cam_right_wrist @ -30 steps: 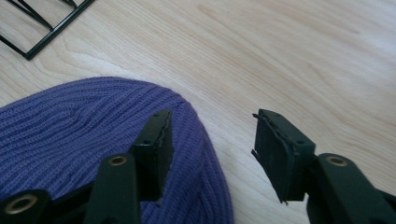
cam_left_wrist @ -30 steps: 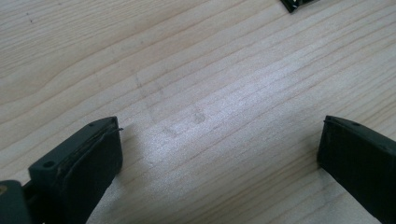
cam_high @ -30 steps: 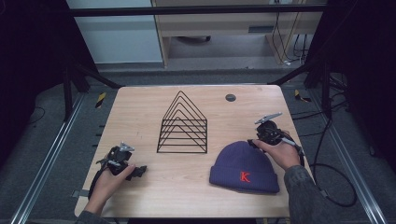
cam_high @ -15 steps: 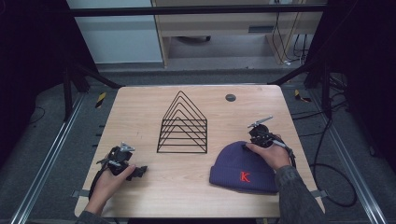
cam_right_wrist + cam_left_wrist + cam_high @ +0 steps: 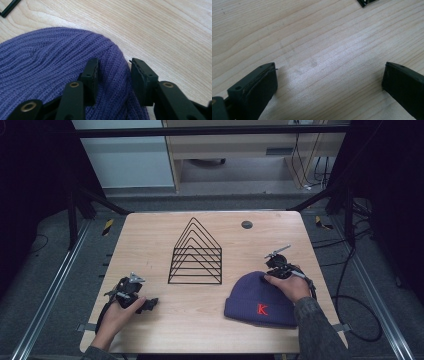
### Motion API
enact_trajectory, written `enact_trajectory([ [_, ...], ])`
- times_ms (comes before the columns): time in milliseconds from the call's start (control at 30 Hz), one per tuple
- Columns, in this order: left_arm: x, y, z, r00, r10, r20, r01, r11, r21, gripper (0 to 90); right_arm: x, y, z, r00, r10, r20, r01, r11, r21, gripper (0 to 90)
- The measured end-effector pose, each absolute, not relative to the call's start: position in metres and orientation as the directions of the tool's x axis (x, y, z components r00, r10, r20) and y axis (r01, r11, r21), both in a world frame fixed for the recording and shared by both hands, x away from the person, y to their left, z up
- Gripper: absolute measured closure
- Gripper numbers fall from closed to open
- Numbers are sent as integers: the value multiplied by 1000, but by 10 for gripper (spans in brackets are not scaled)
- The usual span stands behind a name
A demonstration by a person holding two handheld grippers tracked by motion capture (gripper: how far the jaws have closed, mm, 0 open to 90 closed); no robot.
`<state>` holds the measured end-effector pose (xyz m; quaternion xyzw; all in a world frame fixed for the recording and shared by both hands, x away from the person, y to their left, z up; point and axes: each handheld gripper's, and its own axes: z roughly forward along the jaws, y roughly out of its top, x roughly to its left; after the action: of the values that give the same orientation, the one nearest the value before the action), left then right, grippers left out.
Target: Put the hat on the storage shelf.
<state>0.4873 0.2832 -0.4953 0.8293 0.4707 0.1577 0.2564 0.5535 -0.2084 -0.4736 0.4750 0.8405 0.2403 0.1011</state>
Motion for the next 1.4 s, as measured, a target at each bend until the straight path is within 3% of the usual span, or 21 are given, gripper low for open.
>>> enact_trajectory([
  [267,487,283,-495,512,859,19,699,-430,571,0,555,-207,-473,-544,836,69,750,449,486,748],
  [400,487,283,-495,511,859,17,700,-428,572,0,553,-207,-472,-537,841,68,753,441,489,780],
  [933,487,283,-492,549,835,27,676,-463,574,31,514,-211,-423,-589,806,53,650,434,624,800],
  [1400,482,287,-477,542,840,10,625,-411,663,54,471,-208,-373,-677,736,11,505,453,735,804],
])
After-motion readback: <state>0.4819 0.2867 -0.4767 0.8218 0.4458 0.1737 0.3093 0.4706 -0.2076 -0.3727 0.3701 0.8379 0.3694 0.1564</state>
